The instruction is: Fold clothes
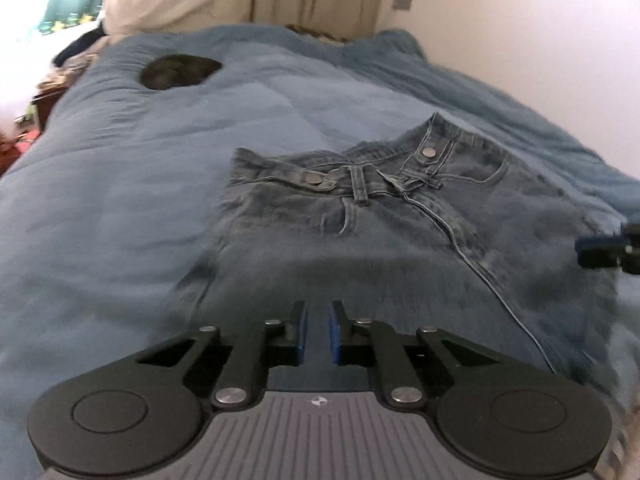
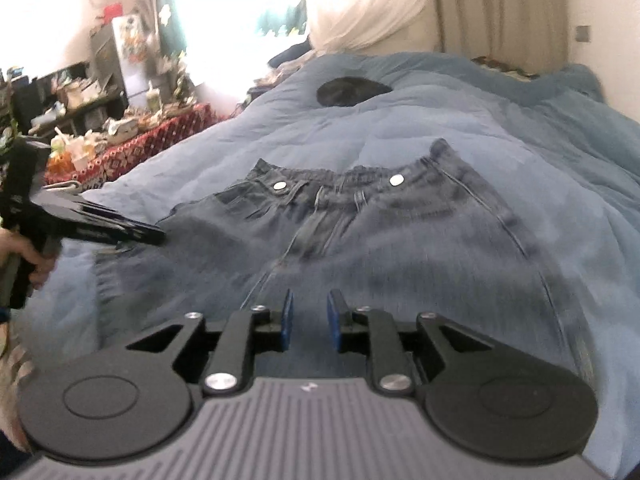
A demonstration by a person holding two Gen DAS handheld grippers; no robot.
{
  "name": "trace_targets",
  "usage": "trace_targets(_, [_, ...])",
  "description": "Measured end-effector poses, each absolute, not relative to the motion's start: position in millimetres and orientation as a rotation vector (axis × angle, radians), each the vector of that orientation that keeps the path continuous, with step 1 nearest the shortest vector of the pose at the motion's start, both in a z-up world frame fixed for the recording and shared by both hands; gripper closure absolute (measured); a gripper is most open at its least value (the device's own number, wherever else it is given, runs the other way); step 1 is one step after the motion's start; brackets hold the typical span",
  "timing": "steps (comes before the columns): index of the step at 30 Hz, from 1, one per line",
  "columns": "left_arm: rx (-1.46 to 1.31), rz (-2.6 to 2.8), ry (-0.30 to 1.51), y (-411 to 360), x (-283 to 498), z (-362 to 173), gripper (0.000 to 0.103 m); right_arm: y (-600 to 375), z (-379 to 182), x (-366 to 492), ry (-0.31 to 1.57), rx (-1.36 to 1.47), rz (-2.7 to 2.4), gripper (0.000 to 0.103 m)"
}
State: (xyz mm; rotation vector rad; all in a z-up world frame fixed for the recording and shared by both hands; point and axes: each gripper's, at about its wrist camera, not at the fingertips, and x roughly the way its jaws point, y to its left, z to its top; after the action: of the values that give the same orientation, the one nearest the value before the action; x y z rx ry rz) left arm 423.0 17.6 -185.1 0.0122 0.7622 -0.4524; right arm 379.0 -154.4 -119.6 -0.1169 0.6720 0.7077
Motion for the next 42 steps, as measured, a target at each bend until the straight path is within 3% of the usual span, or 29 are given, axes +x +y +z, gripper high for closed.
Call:
trace_targets(12, [0.176, -0.328, 0.972, -15.3, 487.6, -205.5, 0.092, -139.0, -93.2, 494.3, 0.840, -0.180, 0.600, 0.072])
trace_targets(18, [0.214, -0.211, 1.038, -1.3, 500.1, -182.6, 0.092, -142.4, -75.6, 543.6, 0.910, -0.205, 0.510, 0.061])
trace_targets(20, [0.210, -0.205, 1.014, 4.4, 511.2, -177.1, 0.092, -144.0, -68.9, 564.7, 0.879, -0.232, 0.511, 0.051])
trace_targets(22, [0.157, -0.248, 0.970, 9.3, 525.2, -172.9, 0.083, -144.1, -66.2, 586.7, 0.855, -0.257, 0.520, 0.044])
trace_targets(23, [0.135, -0.267, 0.952, 11.0, 532.6, -171.5, 0.067, -142.4, -69.9, 598.5, 0.858, -0.270, 0.522, 0.041])
trace_targets(24, [0.135, -0.278, 0.955, 9.8, 541.8, -173.2, 0.059, -140.6, -74.7, 610.5, 0.863, -0.283, 0.521, 0.041])
trace_targets(28, [0.174, -0.320, 0.917, 5.8, 574.6, -176.0, 0.059, -142.1, -93.0, 650.2, 0.893, -0.184, 0.518, 0.041])
trace_targets(31, [0.138, -0.355, 0.936, 11.4, 600.4, -185.6, 0.059, -147.4, -106.2, 673.4, 0.953, -0.059, 0.505, 0.047])
trace_targets(32, [0.119, -0.358, 0.944, 14.6, 608.5, -189.9, 0.059, -149.0, -110.5, 678.9, 0.968, -0.041, 0.506, 0.057])
trace_targets(33, [0.101, -0.356, 0.950, 16.3, 616.1, -193.6, 0.060, -150.3, -115.2, 683.7, 0.982, -0.027, 0.510, 0.061])
trace_targets(37, [-0.031, -0.420, 0.989, 24.7, 636.5, -206.0, 0.067, -155.7, -139.5, 704.3, 1.060, 0.058, 0.561, 0.058])
trace_targets(38, [-0.082, -0.432, 1.007, 28.0, 641.9, -210.2, 0.069, -156.2, -145.0, 707.3, 1.073, 0.075, 0.570, 0.076])
trace_targets(39, [-0.130, -0.439, 1.023, 31.2, 646.7, -213.8, 0.079, -155.3, -147.6, 708.5, 1.079, 0.080, 0.579, 0.092])
trace_targets(40, [-0.156, -0.421, 1.025, 33.9, 648.0, -213.8, 0.090, -151.4, -143.7, 704.6, 1.058, 0.057, 0.582, 0.093])
trace_targets(42, [-0.113, -0.388, 0.976, 29.1, 640.2, -198.4, 0.092, -141.6, -130.5, 692.6, 0.992, -0.012, 0.581, 0.094])
